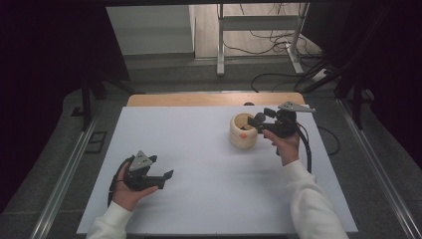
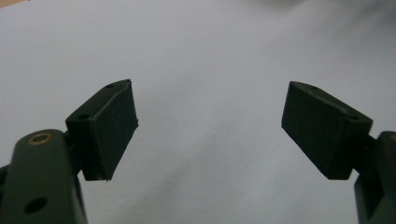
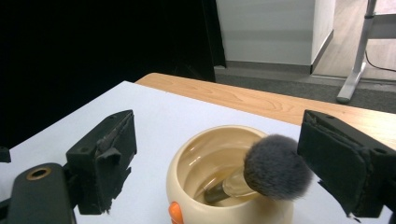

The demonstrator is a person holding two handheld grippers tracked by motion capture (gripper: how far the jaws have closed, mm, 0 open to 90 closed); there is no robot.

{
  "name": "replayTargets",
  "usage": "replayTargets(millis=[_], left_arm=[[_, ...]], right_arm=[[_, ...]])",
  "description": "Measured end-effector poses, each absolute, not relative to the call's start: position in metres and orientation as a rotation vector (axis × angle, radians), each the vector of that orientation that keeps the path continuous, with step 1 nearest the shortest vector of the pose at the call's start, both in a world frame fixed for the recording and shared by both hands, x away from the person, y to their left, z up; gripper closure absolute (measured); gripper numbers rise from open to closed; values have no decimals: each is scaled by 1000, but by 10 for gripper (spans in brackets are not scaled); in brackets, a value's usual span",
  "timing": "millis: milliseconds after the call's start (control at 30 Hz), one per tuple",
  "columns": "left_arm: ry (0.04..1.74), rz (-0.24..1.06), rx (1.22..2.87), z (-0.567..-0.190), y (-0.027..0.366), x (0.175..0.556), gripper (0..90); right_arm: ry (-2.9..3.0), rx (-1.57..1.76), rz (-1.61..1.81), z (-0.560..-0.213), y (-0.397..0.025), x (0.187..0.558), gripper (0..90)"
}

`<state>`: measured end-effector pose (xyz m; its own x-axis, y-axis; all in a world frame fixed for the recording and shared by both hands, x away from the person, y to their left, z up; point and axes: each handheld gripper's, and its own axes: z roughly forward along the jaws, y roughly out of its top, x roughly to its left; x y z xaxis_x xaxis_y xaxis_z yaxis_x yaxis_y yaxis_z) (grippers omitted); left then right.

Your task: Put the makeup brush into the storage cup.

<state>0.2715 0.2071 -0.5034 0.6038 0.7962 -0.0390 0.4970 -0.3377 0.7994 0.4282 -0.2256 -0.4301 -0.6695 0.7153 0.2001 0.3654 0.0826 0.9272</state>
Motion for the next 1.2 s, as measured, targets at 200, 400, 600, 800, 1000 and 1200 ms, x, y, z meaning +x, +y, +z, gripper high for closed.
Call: replayTargets(millis=[200,400,600,800,1000,1200], left_arm=[[1006,468,2027,-504,204,271,187],[992,469,2032,-504,202,272,187],[987,461,2031,-504,203,272,186],[993,446,2026,-506,204,271,186],[996,441,2030,-506,204,271,184],[998,436,2035,-507,203,270,181]], right_arm=[[2050,1099,1623,-428,-231,424,120],[2046,1104,1605,-428,-237,409,127],[2082,1079,1572,-428,-248,387,129],[2137,1084,1512,-442,-262,361,136],[2197,1072,1455,-459,-278,341,152],[2226,1059,1415,-467,-282,327,152]])
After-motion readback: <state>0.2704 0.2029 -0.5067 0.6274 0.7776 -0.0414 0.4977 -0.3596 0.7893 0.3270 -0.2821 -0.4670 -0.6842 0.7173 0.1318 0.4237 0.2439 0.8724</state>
